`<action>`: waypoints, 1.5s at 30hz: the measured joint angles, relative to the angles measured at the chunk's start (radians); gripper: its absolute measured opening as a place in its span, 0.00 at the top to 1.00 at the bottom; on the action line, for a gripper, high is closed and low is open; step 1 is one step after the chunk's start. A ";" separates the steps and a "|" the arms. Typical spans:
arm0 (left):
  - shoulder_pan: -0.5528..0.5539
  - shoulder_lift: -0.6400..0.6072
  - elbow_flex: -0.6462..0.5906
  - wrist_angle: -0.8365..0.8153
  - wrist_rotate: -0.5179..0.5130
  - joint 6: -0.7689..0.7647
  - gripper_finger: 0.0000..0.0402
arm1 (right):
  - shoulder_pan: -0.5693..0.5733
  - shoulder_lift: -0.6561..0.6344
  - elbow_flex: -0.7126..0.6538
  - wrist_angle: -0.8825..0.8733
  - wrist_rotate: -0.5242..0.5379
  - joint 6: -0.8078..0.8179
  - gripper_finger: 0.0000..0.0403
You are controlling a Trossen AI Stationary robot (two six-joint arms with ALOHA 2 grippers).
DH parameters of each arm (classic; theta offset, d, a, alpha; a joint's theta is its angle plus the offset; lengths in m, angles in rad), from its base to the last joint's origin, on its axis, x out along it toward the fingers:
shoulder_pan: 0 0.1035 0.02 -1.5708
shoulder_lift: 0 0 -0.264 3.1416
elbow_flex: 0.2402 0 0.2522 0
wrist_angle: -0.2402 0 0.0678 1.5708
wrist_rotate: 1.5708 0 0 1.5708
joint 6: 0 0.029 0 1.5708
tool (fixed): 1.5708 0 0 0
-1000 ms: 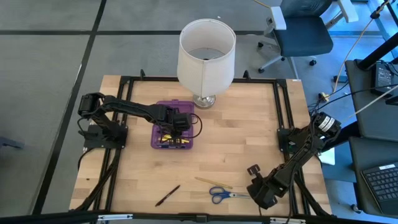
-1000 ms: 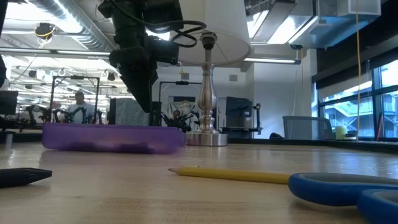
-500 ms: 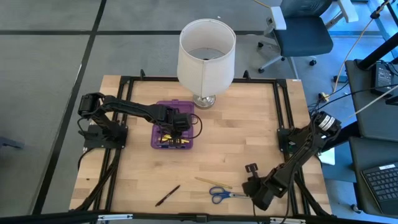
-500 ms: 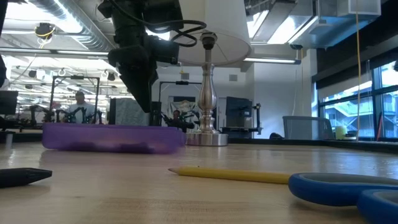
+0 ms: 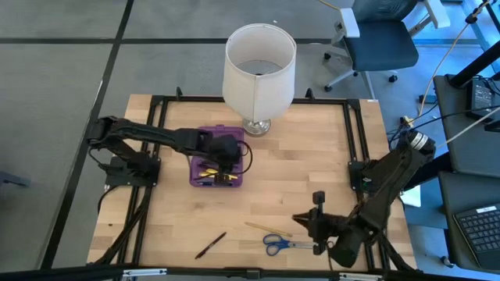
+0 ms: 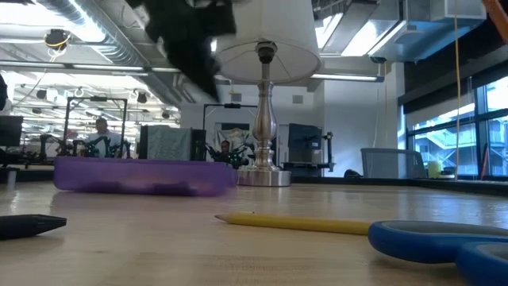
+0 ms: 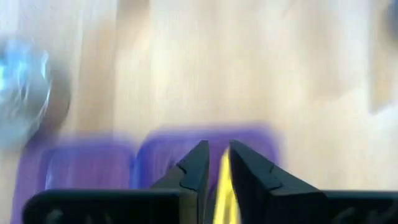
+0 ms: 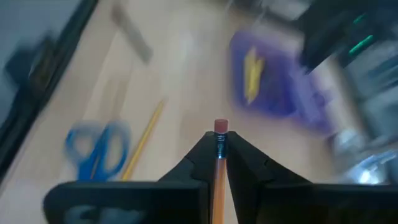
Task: Pick & place school supplies into a supply box
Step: Put the orange pencil into the purple supply box
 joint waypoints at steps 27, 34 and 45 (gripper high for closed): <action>-0.066 -0.018 -0.433 1.295 0.296 -0.093 0.51 | -0.240 -0.313 -0.619 1.614 -0.341 -0.879 0.90; -0.086 -0.018 -0.433 1.292 0.224 -0.101 0.44 | -0.386 -0.286 -0.666 1.665 -0.479 -0.819 0.90; -0.107 -0.018 -0.432 1.293 0.085 -0.069 0.47 | -0.523 -0.131 -0.551 1.683 -0.568 -0.796 0.90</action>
